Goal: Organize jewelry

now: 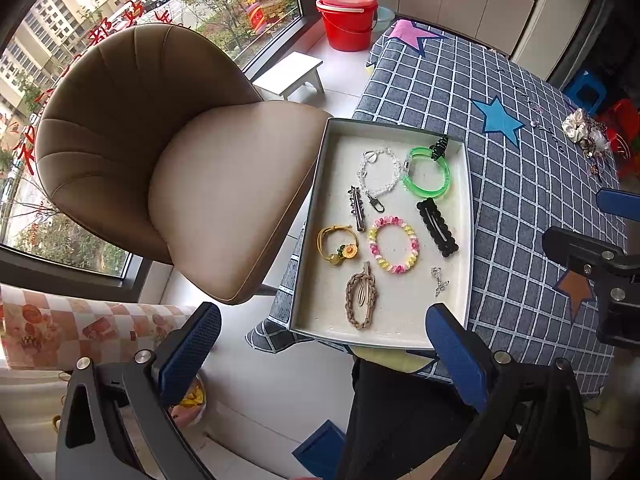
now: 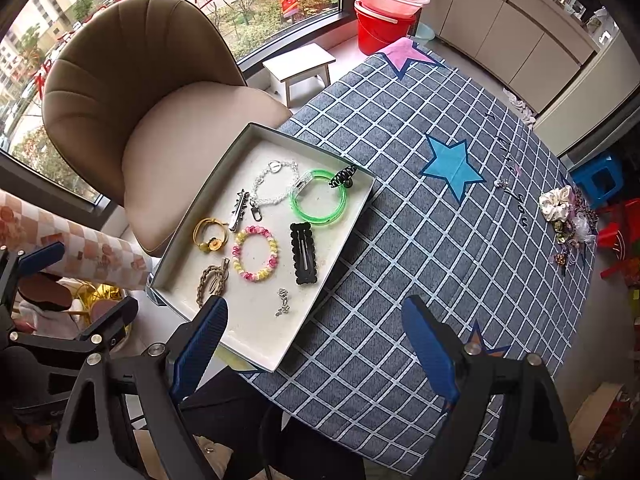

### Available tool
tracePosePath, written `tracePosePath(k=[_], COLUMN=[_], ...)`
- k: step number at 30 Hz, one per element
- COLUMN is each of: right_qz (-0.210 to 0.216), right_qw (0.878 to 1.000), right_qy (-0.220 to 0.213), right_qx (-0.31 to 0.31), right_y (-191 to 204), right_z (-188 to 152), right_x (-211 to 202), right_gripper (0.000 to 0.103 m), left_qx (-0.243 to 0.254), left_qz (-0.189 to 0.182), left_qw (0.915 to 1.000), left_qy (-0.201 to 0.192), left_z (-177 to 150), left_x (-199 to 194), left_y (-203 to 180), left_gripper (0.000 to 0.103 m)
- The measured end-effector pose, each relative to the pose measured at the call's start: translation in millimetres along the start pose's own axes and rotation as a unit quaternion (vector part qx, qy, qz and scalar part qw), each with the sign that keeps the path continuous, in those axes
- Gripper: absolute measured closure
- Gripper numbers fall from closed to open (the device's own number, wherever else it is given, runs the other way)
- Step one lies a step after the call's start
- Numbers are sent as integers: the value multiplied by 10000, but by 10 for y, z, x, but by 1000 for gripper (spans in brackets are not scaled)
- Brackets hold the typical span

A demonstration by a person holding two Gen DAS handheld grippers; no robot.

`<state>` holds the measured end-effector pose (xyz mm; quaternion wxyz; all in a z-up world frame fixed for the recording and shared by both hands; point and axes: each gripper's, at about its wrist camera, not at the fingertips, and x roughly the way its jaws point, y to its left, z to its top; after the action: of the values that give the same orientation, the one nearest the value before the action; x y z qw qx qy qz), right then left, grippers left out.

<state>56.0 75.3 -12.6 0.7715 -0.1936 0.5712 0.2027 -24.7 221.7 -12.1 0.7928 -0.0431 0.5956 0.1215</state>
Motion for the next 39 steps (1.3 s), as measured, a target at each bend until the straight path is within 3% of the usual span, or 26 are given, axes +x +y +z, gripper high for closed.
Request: tracePosePath(k=[39], right_qz=[10], right_qw=[10000], right_qy=[18], right_qx=[46], right_y=[44], right_z=[-14], right_x=[28], right_gripper=[13], left_qx=[-10], left_qz=[34], left_qw=[10000], left_qy=[6], left_z=[-12], left_x=[-8], left_y=[-14], left_gripper=[0])
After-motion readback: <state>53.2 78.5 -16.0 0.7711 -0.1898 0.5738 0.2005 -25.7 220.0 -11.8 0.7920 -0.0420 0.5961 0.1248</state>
